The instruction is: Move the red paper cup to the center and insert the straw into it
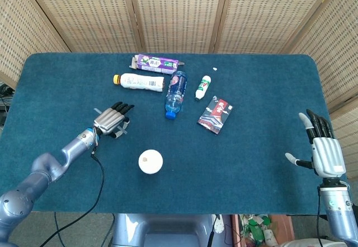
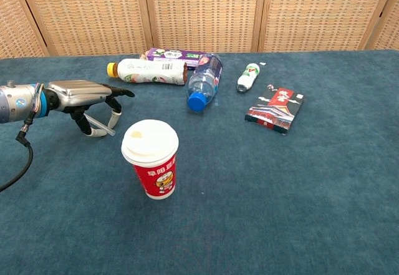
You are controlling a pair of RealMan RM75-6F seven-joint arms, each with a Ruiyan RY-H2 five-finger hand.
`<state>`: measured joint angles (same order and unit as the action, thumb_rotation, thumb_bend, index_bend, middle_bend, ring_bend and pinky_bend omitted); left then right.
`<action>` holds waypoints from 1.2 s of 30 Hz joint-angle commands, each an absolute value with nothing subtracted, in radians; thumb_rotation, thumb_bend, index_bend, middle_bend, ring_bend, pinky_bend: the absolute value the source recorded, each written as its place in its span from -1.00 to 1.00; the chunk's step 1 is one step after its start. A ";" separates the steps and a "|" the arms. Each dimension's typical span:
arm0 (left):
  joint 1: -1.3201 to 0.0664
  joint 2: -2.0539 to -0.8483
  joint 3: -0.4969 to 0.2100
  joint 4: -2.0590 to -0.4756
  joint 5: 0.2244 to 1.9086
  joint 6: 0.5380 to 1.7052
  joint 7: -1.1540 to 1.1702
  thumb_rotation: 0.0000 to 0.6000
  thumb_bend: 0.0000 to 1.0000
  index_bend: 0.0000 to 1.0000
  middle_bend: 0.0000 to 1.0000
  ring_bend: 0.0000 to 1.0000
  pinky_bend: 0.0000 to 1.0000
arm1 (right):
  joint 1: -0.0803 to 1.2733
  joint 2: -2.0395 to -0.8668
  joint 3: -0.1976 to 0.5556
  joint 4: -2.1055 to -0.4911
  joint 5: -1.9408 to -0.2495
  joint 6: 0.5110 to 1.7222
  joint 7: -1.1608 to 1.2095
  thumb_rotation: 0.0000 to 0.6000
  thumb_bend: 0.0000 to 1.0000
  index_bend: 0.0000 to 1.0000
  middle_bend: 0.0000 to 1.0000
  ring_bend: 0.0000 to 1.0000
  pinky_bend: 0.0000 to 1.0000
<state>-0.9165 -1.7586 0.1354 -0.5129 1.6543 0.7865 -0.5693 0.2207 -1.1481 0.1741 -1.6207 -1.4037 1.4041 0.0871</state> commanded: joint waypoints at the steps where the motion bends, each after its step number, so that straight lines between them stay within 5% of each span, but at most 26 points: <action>1: -0.914 -1.758 0.132 -0.512 1.651 0.790 -0.561 1.00 -0.26 0.16 -1.00 -1.00 -1.00 | 0.220 -1.147 0.174 -1.620 -1.405 1.405 0.090 1.00 -1.00 -1.00 -1.00 -1.00 -1.00; 8: -0.911 -1.739 0.121 -0.535 1.643 0.810 -0.553 1.00 -0.26 0.17 -1.00 -1.00 -1.00 | 0.219 -1.145 0.172 -1.622 -1.411 1.407 0.093 1.00 -1.00 -1.00 -1.00 -1.00 -1.00; 15: -0.907 -1.628 0.055 -0.679 1.617 0.953 -0.605 1.00 -0.26 0.19 -1.00 -1.00 -1.00 | 0.220 -1.145 0.172 -1.624 -1.410 1.406 0.093 1.00 -1.00 -1.00 -1.00 -1.00 -1.00; 24: -0.894 -1.409 -0.030 -1.031 1.600 1.120 -0.648 1.00 -0.26 0.24 -1.00 -1.00 -1.00 | 0.220 -1.145 0.172 -1.626 -1.408 1.404 0.092 1.00 -1.00 -1.00 -1.00 -1.00 -1.00; 36: -0.849 -1.118 -0.077 -1.599 1.642 1.236 -1.080 1.00 -0.26 0.24 -1.00 -1.00 -1.00 | 0.208 -1.142 0.191 -1.612 -1.373 1.427 0.072 1.00 -1.00 -1.00 -1.00 -1.00 -1.00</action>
<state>-0.8675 -1.2088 -0.0628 -1.4850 1.6157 1.1956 -0.9769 0.2098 -1.1409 0.1884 -1.6147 -1.3779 1.4242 0.0772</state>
